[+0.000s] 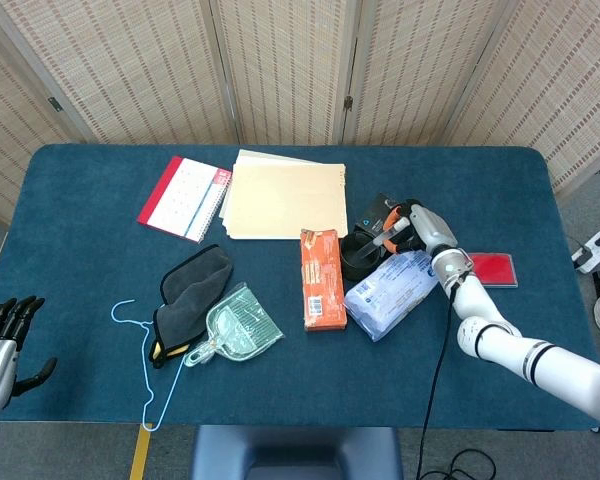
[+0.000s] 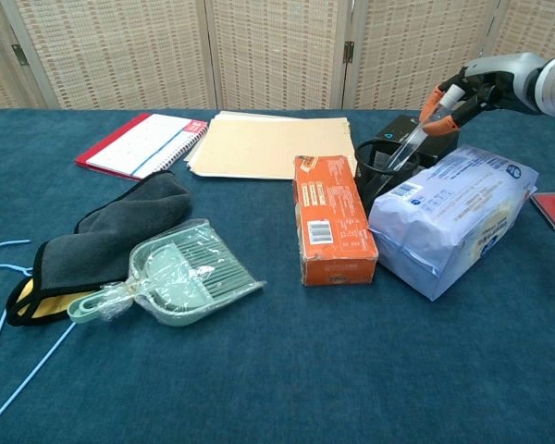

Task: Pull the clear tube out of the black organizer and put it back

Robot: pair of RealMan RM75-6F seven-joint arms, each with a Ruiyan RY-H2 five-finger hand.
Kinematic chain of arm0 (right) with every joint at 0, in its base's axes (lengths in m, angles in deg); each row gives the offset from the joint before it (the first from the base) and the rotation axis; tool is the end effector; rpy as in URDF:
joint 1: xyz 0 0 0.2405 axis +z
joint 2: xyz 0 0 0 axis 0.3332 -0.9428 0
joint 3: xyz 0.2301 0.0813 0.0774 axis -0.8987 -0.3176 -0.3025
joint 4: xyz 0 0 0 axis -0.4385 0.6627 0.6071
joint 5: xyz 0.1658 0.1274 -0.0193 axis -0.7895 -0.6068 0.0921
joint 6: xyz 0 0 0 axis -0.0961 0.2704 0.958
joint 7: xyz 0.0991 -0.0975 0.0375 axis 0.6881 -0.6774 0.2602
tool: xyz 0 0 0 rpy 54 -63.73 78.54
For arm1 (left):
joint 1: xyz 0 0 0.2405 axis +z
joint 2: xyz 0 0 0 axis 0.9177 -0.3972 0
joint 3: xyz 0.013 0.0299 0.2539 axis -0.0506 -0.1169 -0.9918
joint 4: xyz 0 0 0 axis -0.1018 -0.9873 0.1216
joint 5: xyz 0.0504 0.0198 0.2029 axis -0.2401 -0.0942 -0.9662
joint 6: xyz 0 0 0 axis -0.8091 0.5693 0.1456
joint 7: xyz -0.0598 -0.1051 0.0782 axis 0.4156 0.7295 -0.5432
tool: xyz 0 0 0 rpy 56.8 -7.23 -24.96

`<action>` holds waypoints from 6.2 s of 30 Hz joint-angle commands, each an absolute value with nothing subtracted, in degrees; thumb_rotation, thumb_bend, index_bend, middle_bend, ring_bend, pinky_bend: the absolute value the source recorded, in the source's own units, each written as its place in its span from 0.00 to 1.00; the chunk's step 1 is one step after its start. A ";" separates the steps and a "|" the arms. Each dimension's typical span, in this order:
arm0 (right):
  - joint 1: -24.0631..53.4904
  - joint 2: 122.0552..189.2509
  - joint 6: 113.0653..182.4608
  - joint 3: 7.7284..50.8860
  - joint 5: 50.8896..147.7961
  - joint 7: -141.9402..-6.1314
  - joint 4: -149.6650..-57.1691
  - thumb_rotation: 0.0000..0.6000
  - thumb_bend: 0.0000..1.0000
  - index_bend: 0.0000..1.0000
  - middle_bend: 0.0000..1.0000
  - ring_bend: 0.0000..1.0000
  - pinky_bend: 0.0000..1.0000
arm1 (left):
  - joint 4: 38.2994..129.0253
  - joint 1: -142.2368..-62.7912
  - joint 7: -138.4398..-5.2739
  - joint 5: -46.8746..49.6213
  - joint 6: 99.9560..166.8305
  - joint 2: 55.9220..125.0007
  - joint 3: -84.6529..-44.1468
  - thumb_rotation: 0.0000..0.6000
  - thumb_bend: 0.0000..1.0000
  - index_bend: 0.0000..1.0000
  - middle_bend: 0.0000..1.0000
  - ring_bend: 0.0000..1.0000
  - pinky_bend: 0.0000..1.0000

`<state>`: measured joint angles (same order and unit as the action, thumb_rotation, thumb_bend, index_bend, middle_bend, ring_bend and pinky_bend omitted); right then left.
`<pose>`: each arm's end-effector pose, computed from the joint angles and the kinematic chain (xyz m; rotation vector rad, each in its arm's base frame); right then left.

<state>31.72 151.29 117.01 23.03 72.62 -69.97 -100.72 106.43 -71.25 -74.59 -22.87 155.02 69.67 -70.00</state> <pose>-0.1912 -0.4419 0.0582 1.3813 -1.5943 0.9462 -0.3045 0.1783 0.1658 -1.3819 -0.8767 -0.8813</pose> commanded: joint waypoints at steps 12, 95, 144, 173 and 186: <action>31.52 150.77 117.69 23.42 72.62 -70.86 -101.29 1.00 0.34 0.51 0.24 0.00 0.12 | 106.15 -71.30 -74.51 -22.72 154.77 69.90 -70.01 1.00 0.30 0.14 0.13 0.07 0.11; 12.08 135.45 140.58 19.11 107.89 -38.95 -127.08 1.00 0.36 0.63 0.49 0.26 0.18 | 106.39 -72.22 -75.18 -22.59 153.65 70.38 -69.97 1.00 0.30 0.14 0.13 0.07 0.11; 12.08 141.41 152.54 21.35 108.47 -72.16 -119.54 1.00 0.36 0.63 0.49 0.26 0.18 | 106.88 -72.62 -75.74 -22.66 153.41 70.39 -69.98 1.00 0.30 0.14 0.13 0.07 0.11; 16.84 138.65 136.67 17.63 103.66 -46.73 -123.77 1.00 0.36 0.63 0.49 0.26 0.18 | 106.94 -72.48 -75.70 -22.62 153.65 70.25 -70.00 1.00 0.31 0.14 0.13 0.07 0.11; 21.01 145.62 134.01 18.22 96.74 -53.82 -116.79 1.00 0.36 0.63 0.49 0.26 0.18 | 106.56 -72.32 -75.50 -22.26 153.45 70.43 -70.14 1.00 0.30 0.14 0.13 0.07 0.11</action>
